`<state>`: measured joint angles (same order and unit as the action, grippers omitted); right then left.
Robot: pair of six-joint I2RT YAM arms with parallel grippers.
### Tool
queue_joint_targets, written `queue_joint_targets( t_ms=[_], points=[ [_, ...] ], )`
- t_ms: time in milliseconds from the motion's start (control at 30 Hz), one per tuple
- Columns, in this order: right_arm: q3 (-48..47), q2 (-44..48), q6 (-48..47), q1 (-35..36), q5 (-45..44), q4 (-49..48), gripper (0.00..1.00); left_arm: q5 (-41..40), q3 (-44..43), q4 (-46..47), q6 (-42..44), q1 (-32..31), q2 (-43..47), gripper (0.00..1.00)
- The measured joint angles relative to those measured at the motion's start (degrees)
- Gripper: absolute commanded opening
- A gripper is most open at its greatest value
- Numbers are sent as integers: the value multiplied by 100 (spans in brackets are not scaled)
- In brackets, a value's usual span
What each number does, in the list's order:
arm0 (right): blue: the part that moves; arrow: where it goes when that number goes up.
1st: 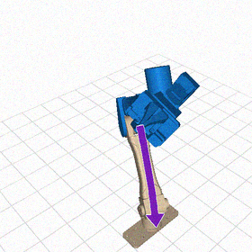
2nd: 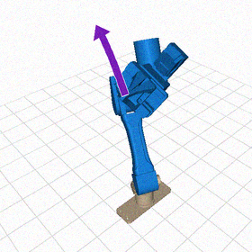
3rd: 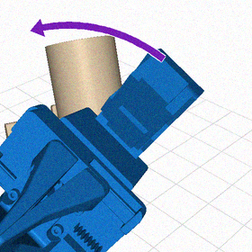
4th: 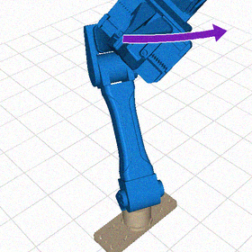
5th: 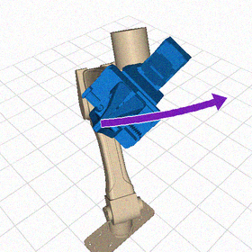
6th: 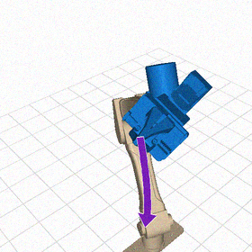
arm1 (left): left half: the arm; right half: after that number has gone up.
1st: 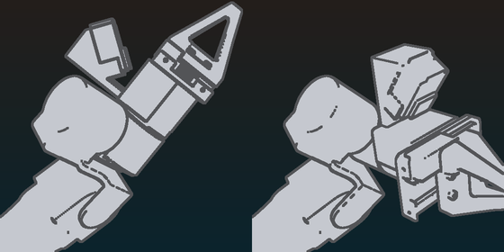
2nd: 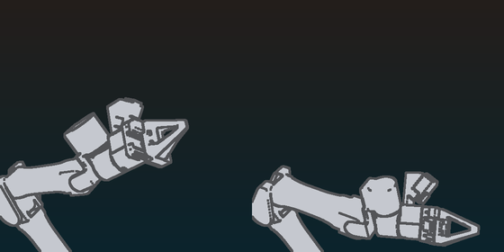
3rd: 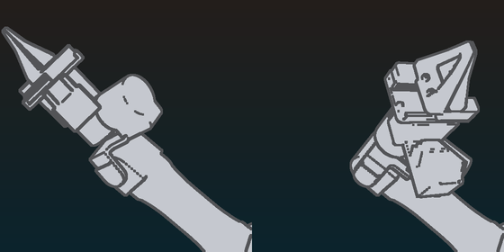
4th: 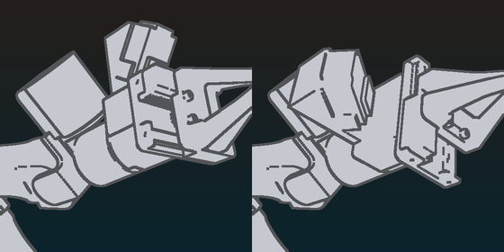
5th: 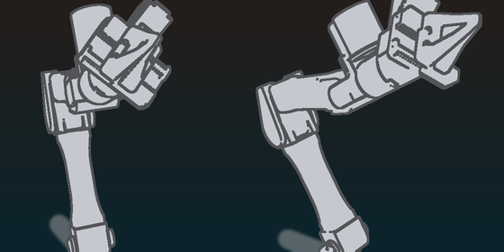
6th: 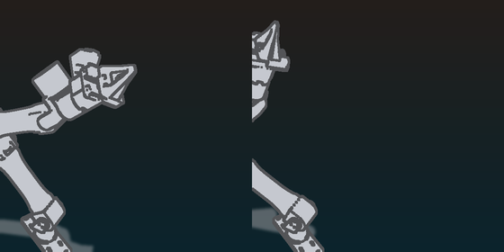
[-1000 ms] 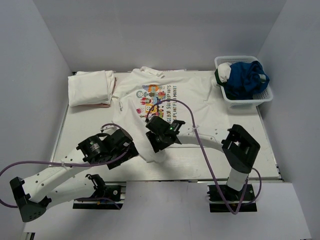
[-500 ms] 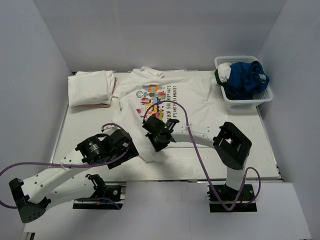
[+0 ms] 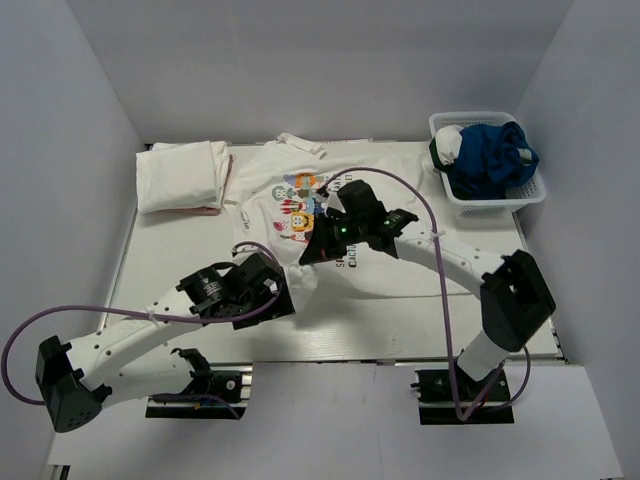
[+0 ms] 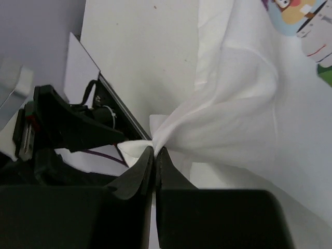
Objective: Fold and stack the t-shirts
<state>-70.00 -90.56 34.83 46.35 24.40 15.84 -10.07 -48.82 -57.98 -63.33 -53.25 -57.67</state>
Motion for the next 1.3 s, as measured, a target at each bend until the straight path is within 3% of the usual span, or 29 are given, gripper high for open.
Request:
queue_joint_targets(
  t_ms=[100,267,300,333,367,500,600,633,667,933,1000,1233,1300],
  points=[
    [96,-450,455,-363,555,-426,0,9,0,177,87,0,13,100],
    [90,-981,758,-671,546,-546,0,-4,2,328,155,0,-160,100],
    [90,-1025,798,-750,529,-549,5,-11,0,339,166,0,-238,100],
    [101,-1071,828,-852,503,-557,23,-22,-2,352,184,0,-341,100],
    [129,-1106,831,-968,463,-570,31,-42,-4,361,197,0,-448,100],
    [256,-1307,656,-1427,109,-457,38,-63,-114,385,262,0,-850,100],
    [291,-1386,415,-1663,-378,-195,72,-35,-201,494,337,0,-1075,100],
    [317,-1346,267,-1707,-560,-127,88,-15,-225,549,358,0,-1154,100],
    [330,-1285,181,-1725,-717,-48,90,9,-243,612,382,0,-1233,100],
    [682,328,-804,-1453,-1578,103,90,247,-260,1095,481,0,-1845,97],
    [824,612,-964,-1335,-1665,105,90,387,-232,1322,485,0,-1952,91],
    [1513,748,-1196,-1021,-1668,326,90,466,94,2085,409,0,-2302,82],
    [1543,719,-1255,-973,-1659,407,90,295,92,2208,393,0,-2461,75]
  ],
)
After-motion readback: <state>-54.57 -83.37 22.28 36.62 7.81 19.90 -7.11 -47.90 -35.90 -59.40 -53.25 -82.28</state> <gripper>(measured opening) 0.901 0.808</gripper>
